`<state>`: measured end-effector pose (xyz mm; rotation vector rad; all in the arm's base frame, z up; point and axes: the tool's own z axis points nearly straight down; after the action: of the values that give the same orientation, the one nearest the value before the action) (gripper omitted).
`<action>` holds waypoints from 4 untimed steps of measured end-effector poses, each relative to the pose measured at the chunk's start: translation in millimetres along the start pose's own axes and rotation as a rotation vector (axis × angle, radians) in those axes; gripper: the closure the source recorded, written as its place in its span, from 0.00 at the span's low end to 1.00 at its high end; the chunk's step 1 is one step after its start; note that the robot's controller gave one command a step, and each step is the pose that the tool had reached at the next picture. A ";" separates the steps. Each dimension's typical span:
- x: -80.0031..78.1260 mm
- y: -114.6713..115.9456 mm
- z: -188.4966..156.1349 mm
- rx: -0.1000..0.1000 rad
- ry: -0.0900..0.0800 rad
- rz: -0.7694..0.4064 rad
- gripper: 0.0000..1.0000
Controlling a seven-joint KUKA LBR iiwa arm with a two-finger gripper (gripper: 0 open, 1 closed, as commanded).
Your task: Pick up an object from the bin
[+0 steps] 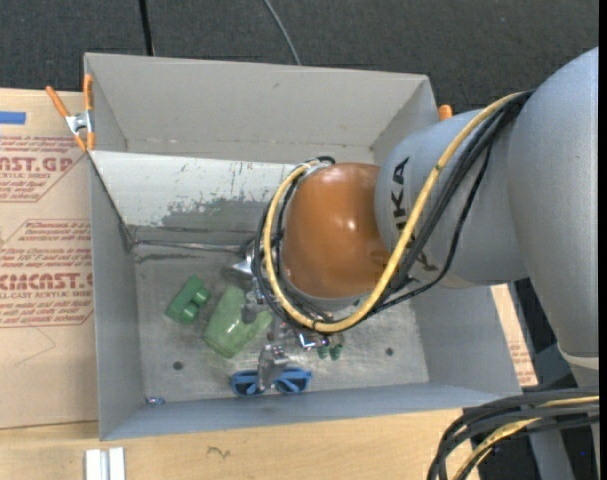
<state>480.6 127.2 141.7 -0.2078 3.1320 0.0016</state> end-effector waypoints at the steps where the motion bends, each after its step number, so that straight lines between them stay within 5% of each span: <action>1: 0.3 -0.1 11.9 0.000 0.004 -0.096 0.00; 2: -5.5 -0.8 67.2 0.000 -0.020 -0.223 0.00; 3: 4.0 -63.1 67.6 -0.002 -0.019 -0.108 0.00; 4: 8.0 -62.7 68.0 -0.001 0.000 -0.112 1.00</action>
Offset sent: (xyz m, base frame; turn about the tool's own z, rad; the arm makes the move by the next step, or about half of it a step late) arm 0.0001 -0.0011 -0.0124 -0.0937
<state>481.1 64.1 73.6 -0.3833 3.1158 0.0028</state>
